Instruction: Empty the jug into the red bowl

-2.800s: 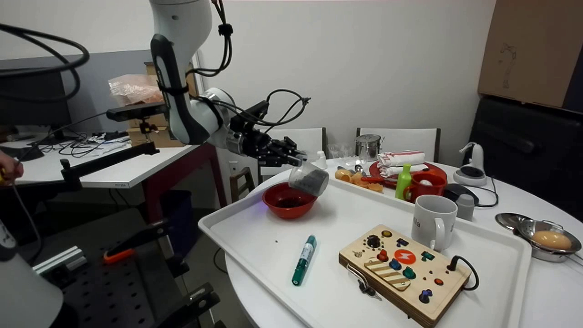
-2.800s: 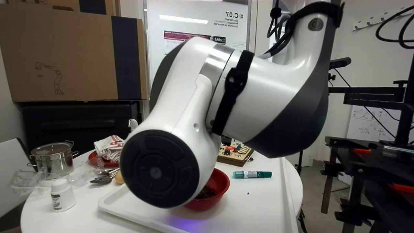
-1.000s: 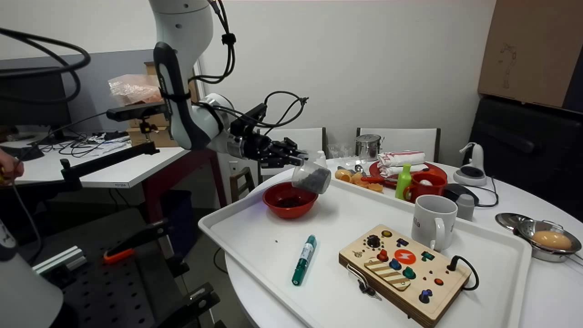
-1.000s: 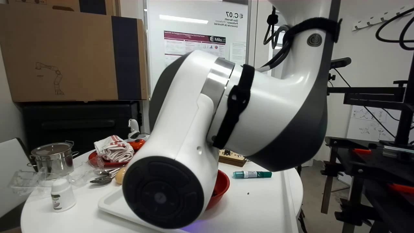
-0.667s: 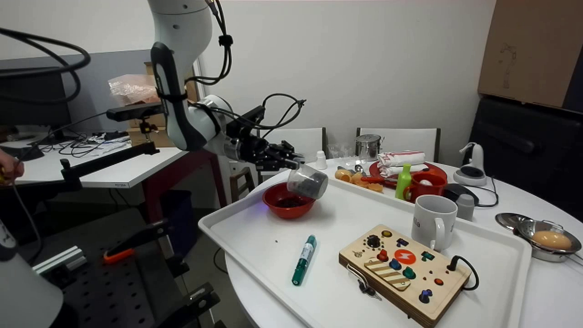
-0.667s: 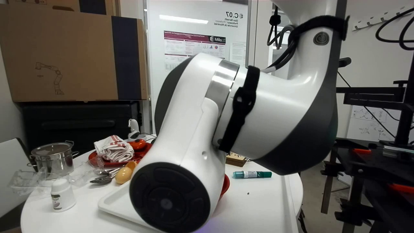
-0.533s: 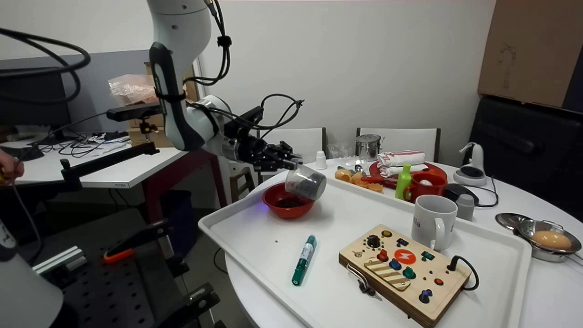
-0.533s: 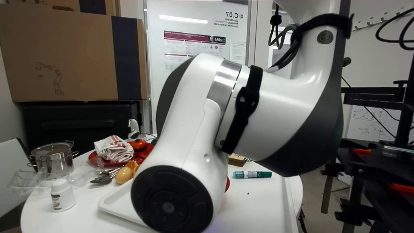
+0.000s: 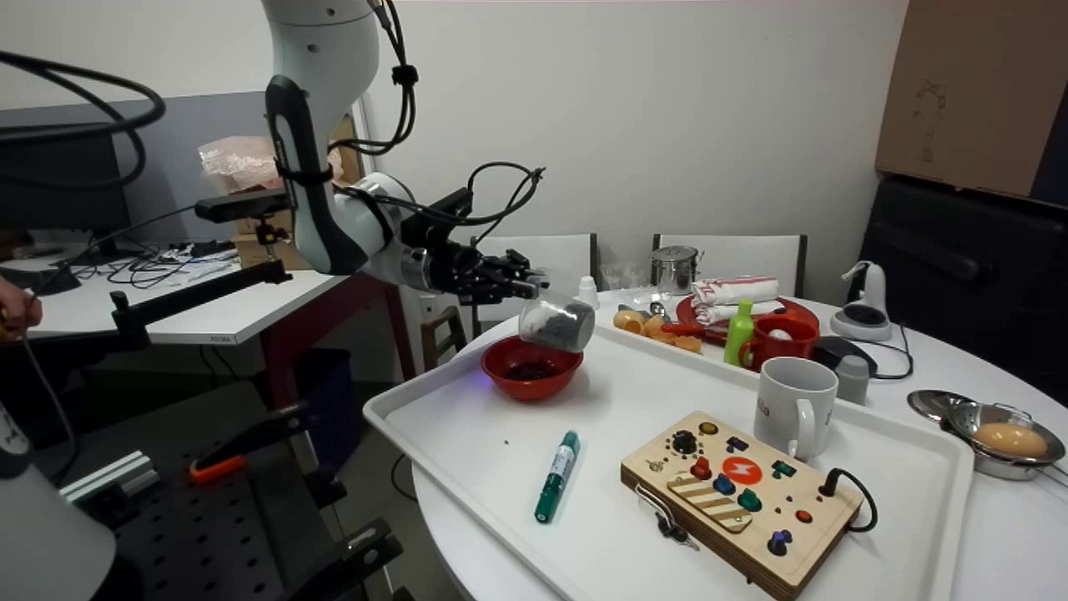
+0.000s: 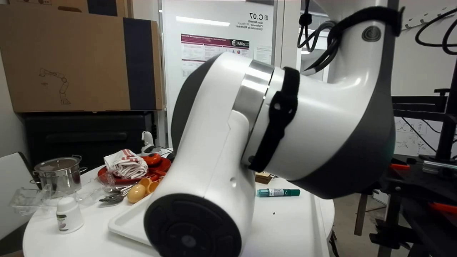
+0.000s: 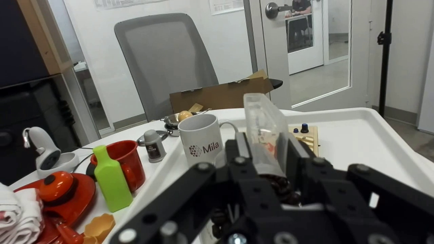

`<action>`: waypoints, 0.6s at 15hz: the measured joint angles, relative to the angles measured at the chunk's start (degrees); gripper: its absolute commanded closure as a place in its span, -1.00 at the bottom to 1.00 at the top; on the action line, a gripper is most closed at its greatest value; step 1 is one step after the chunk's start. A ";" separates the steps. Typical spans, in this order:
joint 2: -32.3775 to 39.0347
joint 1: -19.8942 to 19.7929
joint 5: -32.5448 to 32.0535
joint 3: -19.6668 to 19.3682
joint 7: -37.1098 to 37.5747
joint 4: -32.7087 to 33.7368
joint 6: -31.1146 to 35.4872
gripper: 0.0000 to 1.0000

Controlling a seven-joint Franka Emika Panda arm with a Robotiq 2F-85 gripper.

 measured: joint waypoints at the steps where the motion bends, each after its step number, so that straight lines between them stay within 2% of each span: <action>1: -0.03 0.13 -0.11 0.07 0.00 0.00 -0.50 0.86; 9: -0.03 2.22 -2.50 0.19 0.00 0.00 -3.90 0.86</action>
